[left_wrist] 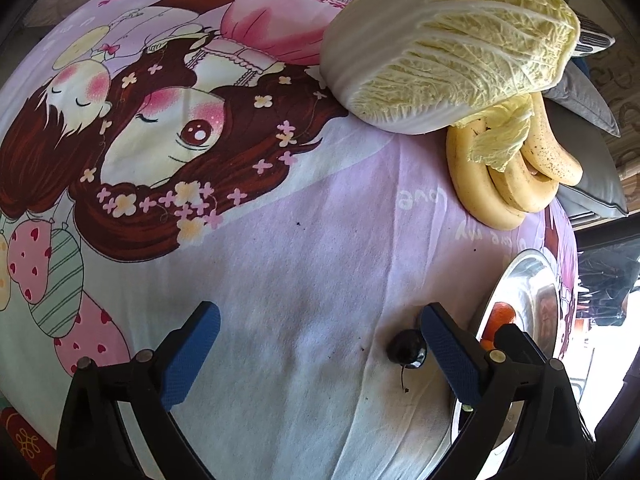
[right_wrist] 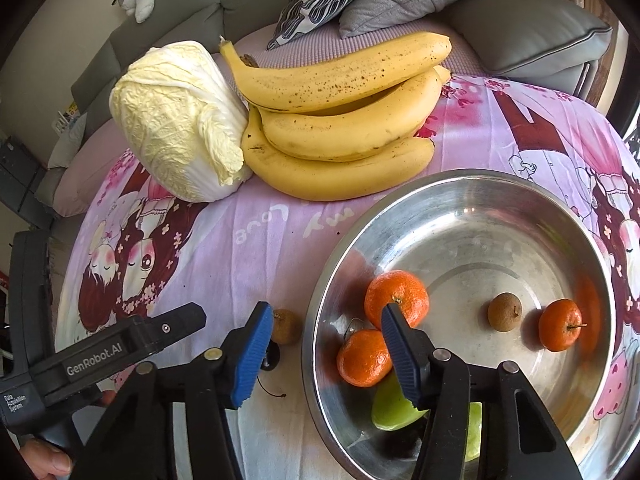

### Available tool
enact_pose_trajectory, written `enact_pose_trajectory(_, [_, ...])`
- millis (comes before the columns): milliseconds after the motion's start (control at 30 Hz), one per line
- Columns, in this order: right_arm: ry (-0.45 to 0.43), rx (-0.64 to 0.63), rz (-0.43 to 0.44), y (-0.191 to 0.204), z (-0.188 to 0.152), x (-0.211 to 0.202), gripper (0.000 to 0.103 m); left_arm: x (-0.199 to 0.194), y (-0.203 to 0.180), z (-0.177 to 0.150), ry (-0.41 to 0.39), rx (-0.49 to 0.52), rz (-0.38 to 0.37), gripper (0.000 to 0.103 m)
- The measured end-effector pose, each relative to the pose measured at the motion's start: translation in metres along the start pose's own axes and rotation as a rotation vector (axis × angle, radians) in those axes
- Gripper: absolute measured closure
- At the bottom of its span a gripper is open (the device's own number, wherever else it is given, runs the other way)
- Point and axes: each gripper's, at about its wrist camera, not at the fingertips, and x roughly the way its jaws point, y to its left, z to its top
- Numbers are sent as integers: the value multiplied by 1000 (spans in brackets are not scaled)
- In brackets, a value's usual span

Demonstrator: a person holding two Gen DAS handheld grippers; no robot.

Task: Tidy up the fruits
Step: 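Lower the left tool around the dark cherry beside the bowl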

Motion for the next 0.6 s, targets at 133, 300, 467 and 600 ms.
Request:
enact_pose_trajectory(133, [-8, 13, 1, -4, 2, -2, 48, 6, -13, -2, 46, 37, -22, 3])
enact_pose_trajectory(300, [5, 33, -6, -11, 3, 0, 49, 20, -16, -1, 104, 30, -20, 3])
enact_pose_trajectory(467, [29, 55, -30, -17, 2, 3, 52, 21, -19, 1, 95, 45, -25, 3])
enact_pose_trajectory(600, [25, 61, -41, -19, 2, 0, 52, 22, -30, -1, 97, 78, -35, 13])
